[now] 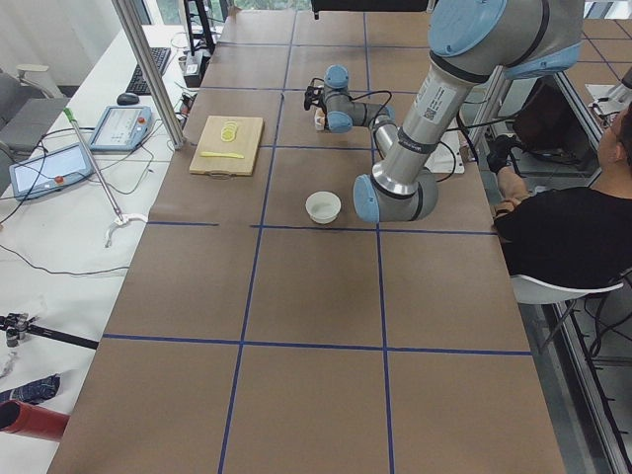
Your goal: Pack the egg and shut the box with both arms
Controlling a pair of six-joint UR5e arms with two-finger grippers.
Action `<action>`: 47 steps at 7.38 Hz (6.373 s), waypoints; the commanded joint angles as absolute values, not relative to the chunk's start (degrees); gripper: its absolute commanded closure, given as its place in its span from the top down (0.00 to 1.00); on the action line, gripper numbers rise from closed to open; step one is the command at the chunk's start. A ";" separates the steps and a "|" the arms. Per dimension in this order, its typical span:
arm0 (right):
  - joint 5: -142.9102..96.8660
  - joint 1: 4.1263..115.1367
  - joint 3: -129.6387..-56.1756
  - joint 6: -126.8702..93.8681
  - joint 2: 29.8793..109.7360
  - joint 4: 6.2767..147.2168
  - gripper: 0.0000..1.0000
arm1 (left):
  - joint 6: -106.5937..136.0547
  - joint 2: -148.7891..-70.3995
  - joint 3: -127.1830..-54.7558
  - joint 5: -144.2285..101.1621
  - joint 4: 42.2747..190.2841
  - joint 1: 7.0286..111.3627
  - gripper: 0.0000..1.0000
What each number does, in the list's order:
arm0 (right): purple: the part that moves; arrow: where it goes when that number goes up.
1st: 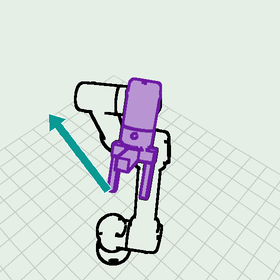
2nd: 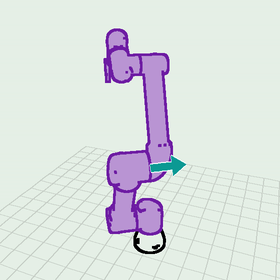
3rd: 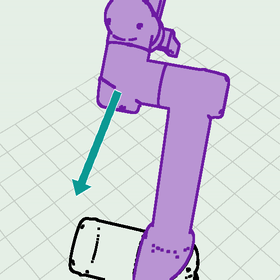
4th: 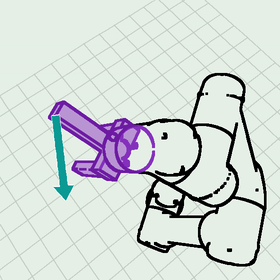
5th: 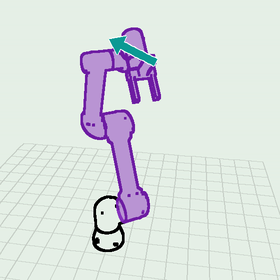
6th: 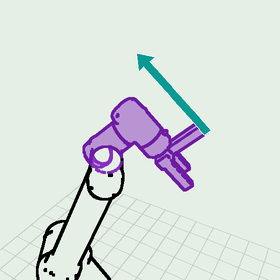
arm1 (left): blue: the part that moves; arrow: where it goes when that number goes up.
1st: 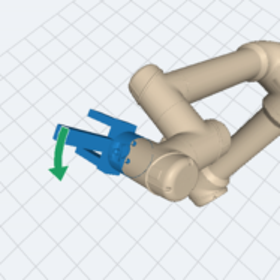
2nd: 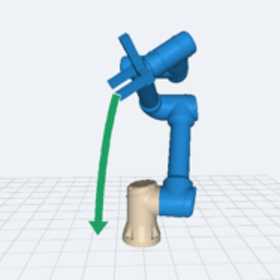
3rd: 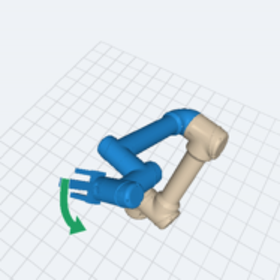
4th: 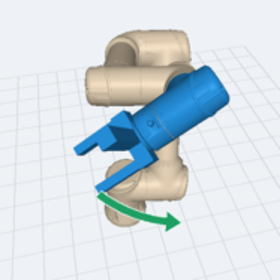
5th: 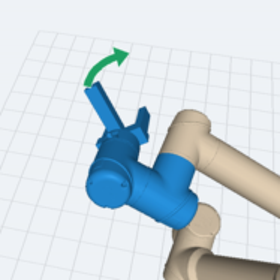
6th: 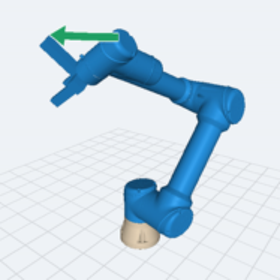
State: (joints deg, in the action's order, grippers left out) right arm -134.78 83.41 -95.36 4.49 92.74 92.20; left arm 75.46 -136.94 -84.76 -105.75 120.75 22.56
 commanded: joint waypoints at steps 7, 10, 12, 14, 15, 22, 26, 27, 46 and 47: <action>-134.82 83.41 -95.54 4.13 92.72 92.20 1.00 | 77.70 -141.06 -80.42 -103.62 120.94 20.13 0.17; -134.82 83.41 -95.54 4.04 92.72 92.20 1.00 | 76.73 -141.24 -79.81 -101.62 121.11 20.13 0.59; -134.82 83.41 -95.71 4.04 92.72 92.20 1.00 | 76.73 -141.33 -79.54 -101.51 121.11 20.13 0.67; -134.82 83.41 -95.97 4.04 92.72 92.20 1.00 | 76.47 -141.33 -79.63 -101.51 121.11 20.13 0.68; -135.78 83.41 -96.59 4.04 92.72 92.20 1.00 | 76.38 -141.15 -79.98 -101.43 120.94 20.21 0.67; -129.41 53.15 -99.40 -61.76 91.15 53.50 1.00 | 48.47 -124.29 -95.10 -110.56 110.92 39.70 0.67; -115.23 36.65 -102.22 -84.97 76.15 53.26 1.00 | 43.33 -121.91 -94.66 -110.57 111.27 43.59 0.66; -115.14 36.48 -102.39 -85.60 72.55 56.92 1.00 | 43.24 -121.64 -94.66 -110.65 111.27 43.77 0.66; -139.23 92.73 -86.57 1.32 96.51 71.19 1.00 | -1.14 -86.05 -97.67 -130.26 95.88 82.62 1.00; -139.31 92.72 -86.57 1.32 96.42 71.19 1.00 | -1.06 -87.35 -97.39 -129.82 97.19 82.62 1.00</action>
State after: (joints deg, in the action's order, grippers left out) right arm -139.48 92.76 -86.64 1.27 96.84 71.01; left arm -1.09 -86.55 -98.22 -130.58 96.45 82.65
